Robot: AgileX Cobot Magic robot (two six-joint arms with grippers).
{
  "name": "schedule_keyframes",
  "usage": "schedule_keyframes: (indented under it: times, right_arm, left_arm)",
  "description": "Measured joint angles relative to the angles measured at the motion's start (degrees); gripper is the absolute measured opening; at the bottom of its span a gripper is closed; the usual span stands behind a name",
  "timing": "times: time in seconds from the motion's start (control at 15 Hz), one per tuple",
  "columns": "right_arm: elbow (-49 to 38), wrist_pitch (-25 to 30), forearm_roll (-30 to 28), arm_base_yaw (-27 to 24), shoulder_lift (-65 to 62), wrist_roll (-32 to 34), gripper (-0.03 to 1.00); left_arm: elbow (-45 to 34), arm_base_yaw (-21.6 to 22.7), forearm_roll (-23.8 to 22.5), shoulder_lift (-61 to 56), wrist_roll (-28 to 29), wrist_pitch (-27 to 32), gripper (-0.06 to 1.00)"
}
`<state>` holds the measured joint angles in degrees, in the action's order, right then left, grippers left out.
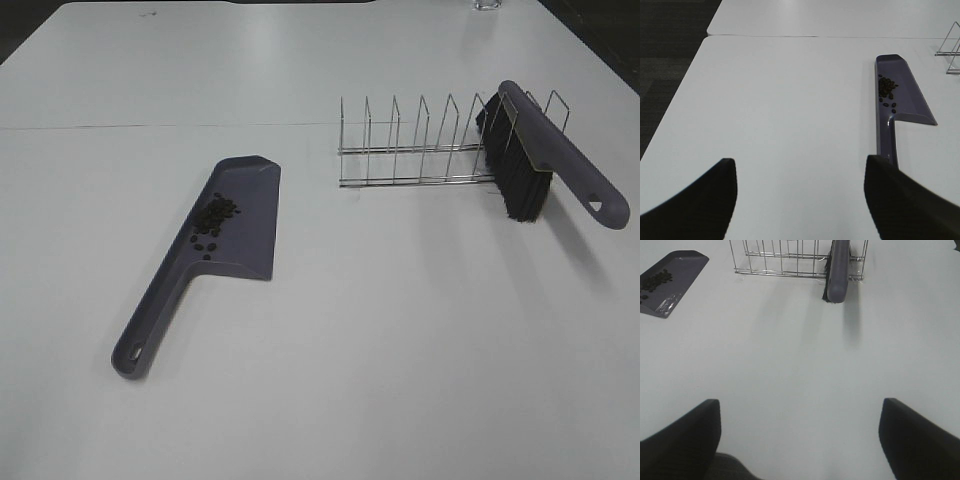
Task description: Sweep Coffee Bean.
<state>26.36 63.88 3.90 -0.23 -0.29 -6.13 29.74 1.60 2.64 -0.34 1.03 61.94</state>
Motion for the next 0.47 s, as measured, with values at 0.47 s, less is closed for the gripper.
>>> schedule_keyframes:
  times: [0.47]
  right_arm:
    - [0.00,0.00,0.00,0.00,0.00,0.00,0.76]
  left_arm:
    - [0.00,0.00,0.00,0.00,0.00,-0.17,0.65]
